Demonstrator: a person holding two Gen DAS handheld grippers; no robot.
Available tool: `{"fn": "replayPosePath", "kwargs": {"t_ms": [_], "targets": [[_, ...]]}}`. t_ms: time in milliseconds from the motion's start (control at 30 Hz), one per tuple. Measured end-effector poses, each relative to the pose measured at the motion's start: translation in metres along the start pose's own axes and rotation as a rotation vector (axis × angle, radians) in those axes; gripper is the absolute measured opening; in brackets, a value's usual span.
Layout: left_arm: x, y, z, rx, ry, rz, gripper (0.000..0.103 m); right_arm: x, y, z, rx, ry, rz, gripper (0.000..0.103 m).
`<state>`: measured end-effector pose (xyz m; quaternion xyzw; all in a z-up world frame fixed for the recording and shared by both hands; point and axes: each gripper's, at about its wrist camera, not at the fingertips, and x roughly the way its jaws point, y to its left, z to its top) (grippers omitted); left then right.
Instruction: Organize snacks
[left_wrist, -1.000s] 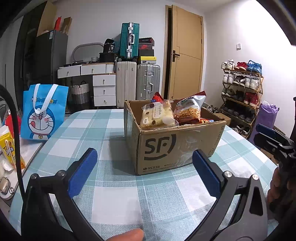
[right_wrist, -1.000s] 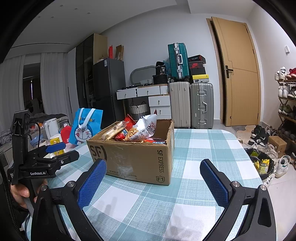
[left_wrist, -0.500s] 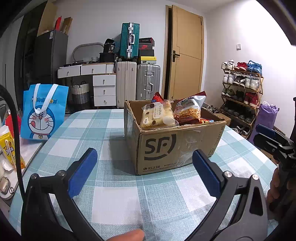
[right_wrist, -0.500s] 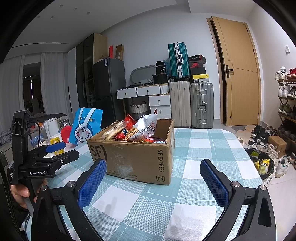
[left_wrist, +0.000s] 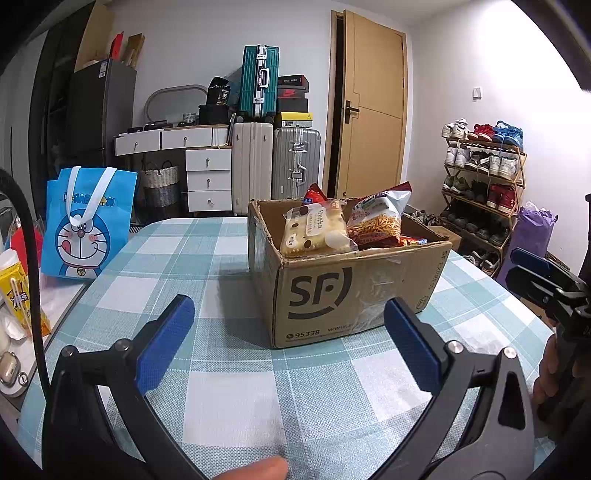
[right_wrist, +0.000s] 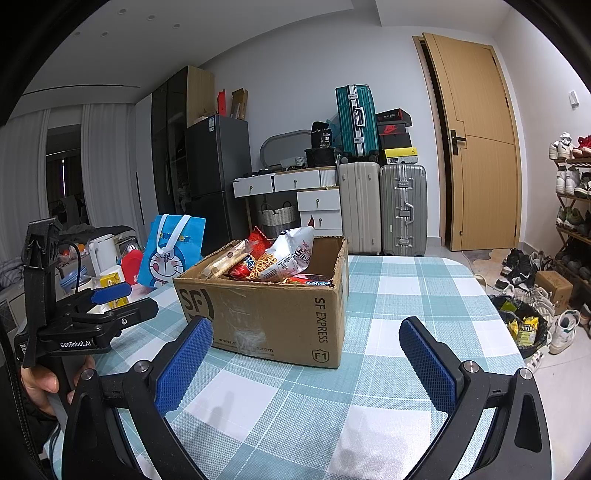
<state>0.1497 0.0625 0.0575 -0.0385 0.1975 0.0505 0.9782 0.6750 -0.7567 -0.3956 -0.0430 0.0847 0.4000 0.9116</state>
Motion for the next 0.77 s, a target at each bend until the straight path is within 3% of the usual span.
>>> {"fn": "replayPosePath", "kwargs": {"t_ms": [767], "targets": [[0.001, -0.0002, -0.0015, -0.002, -0.002, 0.001, 0.103, 0.0002, 0.0, -0.0002, 0.001, 0.001, 0.002, 0.103]]}}
